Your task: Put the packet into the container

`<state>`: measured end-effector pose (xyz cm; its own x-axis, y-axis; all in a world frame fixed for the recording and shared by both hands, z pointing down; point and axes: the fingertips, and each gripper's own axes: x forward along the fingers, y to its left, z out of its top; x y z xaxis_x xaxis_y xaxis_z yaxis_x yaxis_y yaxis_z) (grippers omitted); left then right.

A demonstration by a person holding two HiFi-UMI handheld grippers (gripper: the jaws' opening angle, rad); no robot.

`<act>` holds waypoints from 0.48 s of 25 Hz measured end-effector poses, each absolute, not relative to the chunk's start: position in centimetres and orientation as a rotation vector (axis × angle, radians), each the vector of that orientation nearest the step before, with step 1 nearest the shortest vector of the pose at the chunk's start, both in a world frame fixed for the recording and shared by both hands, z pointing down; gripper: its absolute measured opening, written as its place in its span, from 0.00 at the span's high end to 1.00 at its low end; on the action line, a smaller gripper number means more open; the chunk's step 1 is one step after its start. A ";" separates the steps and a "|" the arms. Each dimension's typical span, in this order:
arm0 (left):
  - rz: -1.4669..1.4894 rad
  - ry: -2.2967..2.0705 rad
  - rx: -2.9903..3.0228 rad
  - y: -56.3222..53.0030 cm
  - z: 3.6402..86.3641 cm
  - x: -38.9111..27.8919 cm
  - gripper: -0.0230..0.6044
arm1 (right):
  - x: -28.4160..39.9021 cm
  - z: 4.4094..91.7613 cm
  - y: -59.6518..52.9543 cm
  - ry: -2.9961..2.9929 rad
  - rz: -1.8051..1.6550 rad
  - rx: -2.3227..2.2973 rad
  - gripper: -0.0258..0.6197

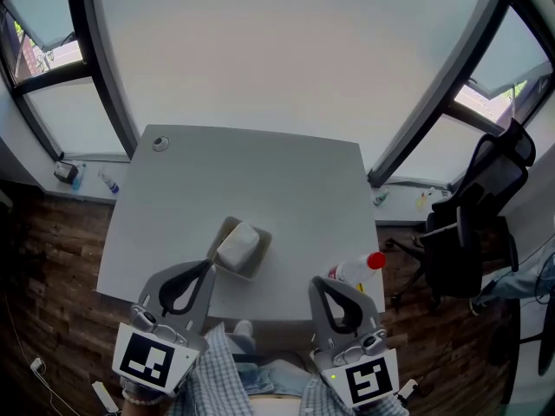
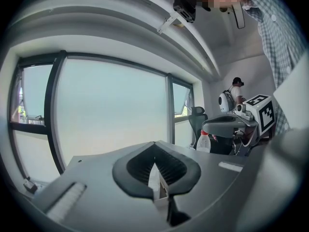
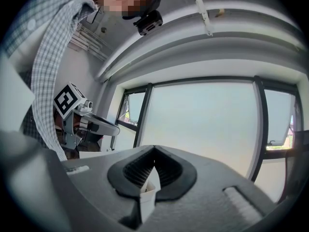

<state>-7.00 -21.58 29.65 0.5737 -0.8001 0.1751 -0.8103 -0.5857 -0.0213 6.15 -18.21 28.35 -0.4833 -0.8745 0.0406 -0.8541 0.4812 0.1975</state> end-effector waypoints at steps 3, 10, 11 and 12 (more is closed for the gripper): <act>0.249 -1.372 2.749 -21.4 29.7 -6.6 0.96 | 6.1 28.6 -18.1 -2.584 -0.220 1.506 0.96; 0.237 -1.334 2.757 -21.3 29.8 -6.2 0.96 | 6.0 28.6 -18.2 -2.578 -0.217 1.485 0.96; 0.237 -1.336 2.756 -21.3 29.8 -6.2 0.96 | 6.0 28.7 -18.2 -2.577 -0.216 1.484 0.96; 0.235 -1.343 2.756 -21.4 29.8 -6.3 0.96 | 6.0 28.7 -18.2 -2.578 -0.215 1.485 0.96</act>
<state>-6.31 -21.35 29.84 0.6072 -0.7771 0.1659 -0.7873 -0.6165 -0.0066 5.96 -18.23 28.72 -0.4948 -0.8666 0.0654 -0.8437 0.4970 0.2028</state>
